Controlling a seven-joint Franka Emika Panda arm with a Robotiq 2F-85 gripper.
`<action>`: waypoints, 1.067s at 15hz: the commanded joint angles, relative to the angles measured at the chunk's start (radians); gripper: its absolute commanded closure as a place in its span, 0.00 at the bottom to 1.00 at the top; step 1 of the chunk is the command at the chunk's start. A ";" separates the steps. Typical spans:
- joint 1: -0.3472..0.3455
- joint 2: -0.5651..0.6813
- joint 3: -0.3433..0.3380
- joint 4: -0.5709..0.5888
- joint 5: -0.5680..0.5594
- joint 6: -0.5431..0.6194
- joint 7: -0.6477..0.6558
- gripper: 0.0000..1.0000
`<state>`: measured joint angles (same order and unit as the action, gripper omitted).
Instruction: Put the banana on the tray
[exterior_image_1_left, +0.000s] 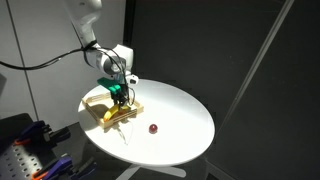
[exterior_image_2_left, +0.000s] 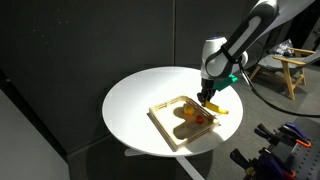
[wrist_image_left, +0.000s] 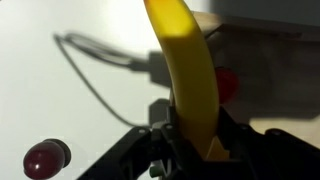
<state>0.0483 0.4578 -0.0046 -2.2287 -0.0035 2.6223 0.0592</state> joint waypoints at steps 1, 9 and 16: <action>0.029 -0.017 -0.006 0.026 -0.014 -0.042 0.045 0.84; 0.089 0.010 0.012 0.088 -0.017 -0.126 0.082 0.84; 0.128 0.063 0.043 0.152 -0.019 -0.167 0.077 0.84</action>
<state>0.1650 0.4910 0.0273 -2.1275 -0.0036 2.4926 0.1151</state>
